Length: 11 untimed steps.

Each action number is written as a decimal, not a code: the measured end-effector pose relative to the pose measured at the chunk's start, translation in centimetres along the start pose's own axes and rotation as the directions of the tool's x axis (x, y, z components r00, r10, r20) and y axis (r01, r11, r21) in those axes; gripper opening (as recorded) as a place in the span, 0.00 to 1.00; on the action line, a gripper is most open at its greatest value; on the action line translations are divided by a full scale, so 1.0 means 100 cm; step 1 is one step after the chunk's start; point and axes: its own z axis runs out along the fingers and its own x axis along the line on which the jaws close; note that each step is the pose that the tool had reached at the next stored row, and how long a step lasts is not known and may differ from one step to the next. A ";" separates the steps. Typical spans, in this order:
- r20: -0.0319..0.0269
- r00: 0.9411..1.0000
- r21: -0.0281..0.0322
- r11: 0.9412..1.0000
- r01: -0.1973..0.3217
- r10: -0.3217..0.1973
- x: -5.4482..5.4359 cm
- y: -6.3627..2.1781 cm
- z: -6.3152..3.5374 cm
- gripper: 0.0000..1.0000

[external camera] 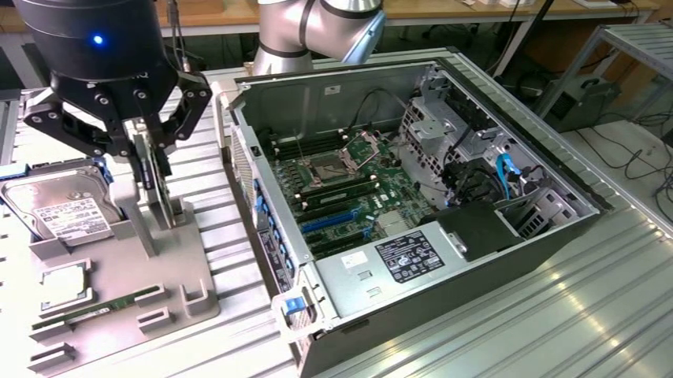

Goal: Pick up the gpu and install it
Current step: 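Pick up the gpu and move the gpu toward the slot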

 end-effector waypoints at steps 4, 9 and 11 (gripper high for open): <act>0.000 1.000 0.000 1.000 0.000 0.000 0.000 0.0000 -0.0024 0.27; 0.000 1.000 0.000 1.000 0.000 0.000 0.000 0.0000 -0.0054 0.27; 0.000 1.000 0.000 1.000 0.000 0.000 0.000 0.0000 -0.0073 0.27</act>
